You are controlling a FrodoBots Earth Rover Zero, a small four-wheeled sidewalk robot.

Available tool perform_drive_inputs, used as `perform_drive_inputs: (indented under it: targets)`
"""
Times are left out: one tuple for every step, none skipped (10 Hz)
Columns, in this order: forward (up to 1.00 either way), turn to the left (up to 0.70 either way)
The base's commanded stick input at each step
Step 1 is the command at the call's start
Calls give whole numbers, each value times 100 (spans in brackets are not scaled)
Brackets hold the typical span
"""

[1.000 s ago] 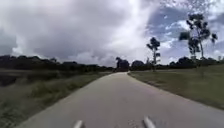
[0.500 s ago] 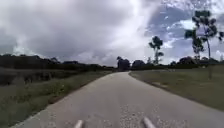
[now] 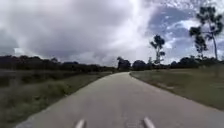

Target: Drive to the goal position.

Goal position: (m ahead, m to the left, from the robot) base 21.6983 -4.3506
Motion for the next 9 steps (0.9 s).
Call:
perform_drive_inputs:
  targets:
    - [70, 0]
    - [70, 0]
    - [70, 0]
    - [70, 0]
    - [70, 0]
    - [70, 0]
    - [70, 0]
    - [70, 0]
    - [70, 0]
